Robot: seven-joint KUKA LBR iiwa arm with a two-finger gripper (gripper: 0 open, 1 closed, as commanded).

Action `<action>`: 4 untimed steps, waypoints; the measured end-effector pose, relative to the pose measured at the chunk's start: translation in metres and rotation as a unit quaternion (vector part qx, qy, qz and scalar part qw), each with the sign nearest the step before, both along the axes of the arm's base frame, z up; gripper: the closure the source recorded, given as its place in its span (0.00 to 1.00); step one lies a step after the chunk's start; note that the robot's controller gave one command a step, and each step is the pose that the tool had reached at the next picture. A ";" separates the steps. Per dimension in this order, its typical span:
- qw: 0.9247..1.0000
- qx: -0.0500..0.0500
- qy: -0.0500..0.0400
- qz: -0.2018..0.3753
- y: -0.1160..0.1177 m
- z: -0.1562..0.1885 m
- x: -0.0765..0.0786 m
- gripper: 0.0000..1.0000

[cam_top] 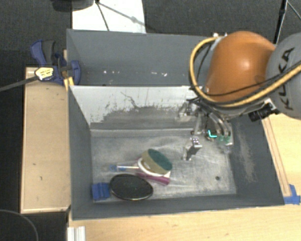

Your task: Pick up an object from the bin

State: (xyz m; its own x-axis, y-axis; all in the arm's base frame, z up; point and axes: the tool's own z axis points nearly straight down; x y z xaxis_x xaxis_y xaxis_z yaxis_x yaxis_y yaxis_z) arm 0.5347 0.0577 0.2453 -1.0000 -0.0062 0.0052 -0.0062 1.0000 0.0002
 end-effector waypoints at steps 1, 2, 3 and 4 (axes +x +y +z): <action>0.997 0.001 -0.008 0.076 0.067 -0.173 -0.028 0.00; 0.999 0.000 -0.002 -0.035 0.050 -0.145 -0.049 0.00; 0.997 0.000 0.000 -0.082 0.055 -0.135 -0.058 0.00; 0.986 0.000 -0.004 -0.169 0.057 -0.173 -0.050 0.00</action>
Offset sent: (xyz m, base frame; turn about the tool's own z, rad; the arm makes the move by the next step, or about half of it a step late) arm -0.0316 0.0656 -0.1753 -0.1411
